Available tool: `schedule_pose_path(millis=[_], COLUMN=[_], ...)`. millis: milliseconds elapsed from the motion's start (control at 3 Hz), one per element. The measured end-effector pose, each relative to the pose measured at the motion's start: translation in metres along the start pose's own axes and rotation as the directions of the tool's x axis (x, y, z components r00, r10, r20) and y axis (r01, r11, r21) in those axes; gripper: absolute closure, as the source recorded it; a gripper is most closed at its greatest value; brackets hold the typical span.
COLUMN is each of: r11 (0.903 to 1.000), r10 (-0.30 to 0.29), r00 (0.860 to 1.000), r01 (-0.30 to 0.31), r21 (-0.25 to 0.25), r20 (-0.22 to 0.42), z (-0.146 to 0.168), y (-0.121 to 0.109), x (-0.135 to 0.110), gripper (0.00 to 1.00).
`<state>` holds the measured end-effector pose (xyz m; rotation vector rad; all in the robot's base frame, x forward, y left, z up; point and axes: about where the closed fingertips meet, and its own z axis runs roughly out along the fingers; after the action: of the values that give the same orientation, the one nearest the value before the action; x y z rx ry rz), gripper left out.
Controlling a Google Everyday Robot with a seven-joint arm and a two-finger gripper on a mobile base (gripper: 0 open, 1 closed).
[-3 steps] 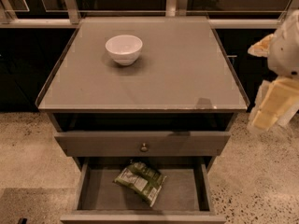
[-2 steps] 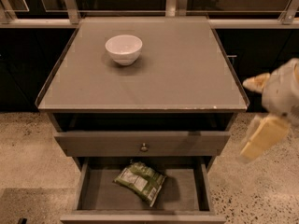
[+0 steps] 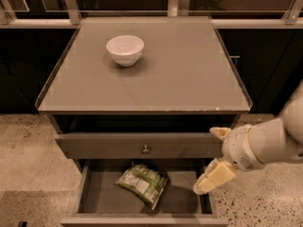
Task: Pick green jalapeno chip bag from middle drawer and place on counter
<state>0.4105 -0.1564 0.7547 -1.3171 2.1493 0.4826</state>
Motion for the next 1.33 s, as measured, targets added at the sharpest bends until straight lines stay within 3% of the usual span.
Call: schedule_pose_path(millis=[333, 667, 1000, 1333], r11=[0.9989, 0.9957, 0.996, 0.9947], r10=[0.004, -0.015, 0.019, 0.095], r00=[1.0, 1.0, 0.999, 0.995], r01=[-0.005, 0.013, -0.021, -0.096], r21=[0.046, 0.091, 0.087, 0.037], r20=[0.014, 0.019, 0.031, 0.029], z=[0.004, 0.002, 0.035, 0.077], y=[-0.012, 0.003, 0.014, 0.016], x=[-0.001, 0.008, 0.048, 0.092], gripper=[0.0, 0.0, 0.0, 0.0])
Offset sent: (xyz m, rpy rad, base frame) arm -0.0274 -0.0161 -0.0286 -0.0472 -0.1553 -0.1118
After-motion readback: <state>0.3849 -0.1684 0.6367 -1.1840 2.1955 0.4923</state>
